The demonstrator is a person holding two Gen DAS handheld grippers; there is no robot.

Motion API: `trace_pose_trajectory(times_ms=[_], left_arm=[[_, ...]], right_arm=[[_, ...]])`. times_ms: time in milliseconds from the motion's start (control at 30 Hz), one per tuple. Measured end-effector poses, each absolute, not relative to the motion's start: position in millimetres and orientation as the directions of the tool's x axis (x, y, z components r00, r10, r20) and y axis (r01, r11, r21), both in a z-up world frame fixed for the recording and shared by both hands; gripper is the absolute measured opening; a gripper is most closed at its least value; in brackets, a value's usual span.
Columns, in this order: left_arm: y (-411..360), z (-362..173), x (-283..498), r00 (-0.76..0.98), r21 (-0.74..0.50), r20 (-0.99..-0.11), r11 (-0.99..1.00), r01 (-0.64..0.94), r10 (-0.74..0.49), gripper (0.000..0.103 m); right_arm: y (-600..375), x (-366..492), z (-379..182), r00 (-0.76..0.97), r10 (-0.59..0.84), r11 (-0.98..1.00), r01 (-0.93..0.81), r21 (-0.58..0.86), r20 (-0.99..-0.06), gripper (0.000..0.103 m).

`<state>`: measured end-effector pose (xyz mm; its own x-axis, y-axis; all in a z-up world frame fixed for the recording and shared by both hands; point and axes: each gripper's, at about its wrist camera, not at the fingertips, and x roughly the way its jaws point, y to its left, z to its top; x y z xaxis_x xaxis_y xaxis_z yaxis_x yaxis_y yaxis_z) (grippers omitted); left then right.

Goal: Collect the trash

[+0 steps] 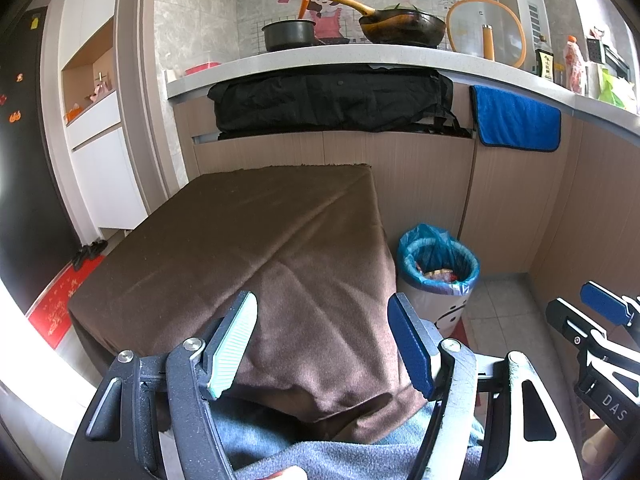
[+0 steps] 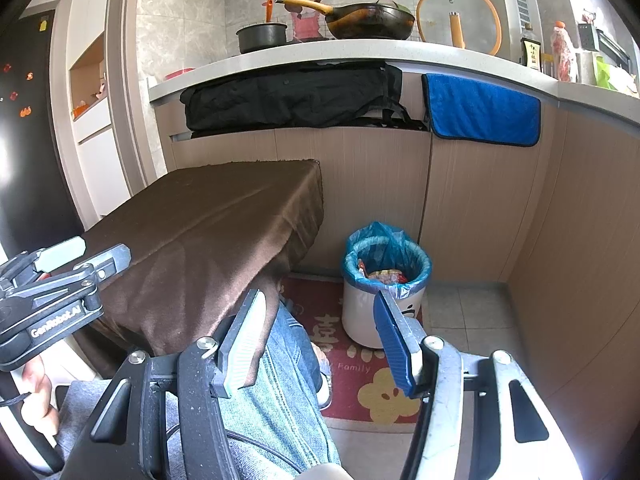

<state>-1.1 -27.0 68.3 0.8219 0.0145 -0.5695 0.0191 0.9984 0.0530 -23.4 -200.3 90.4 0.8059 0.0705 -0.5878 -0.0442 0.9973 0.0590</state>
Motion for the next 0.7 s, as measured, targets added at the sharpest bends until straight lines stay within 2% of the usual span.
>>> trace_pose_trajectory(times_ms=[700], left_arm=[[-27.7, 68.8, -1.5, 0.823, 0.052, -0.568, 0.999, 0.017, 0.016, 0.068]], right_arm=[[-198.7, -23.4, 90.7, 0.806, 0.068, 0.997, -0.041, 0.059, -0.588, 0.054]])
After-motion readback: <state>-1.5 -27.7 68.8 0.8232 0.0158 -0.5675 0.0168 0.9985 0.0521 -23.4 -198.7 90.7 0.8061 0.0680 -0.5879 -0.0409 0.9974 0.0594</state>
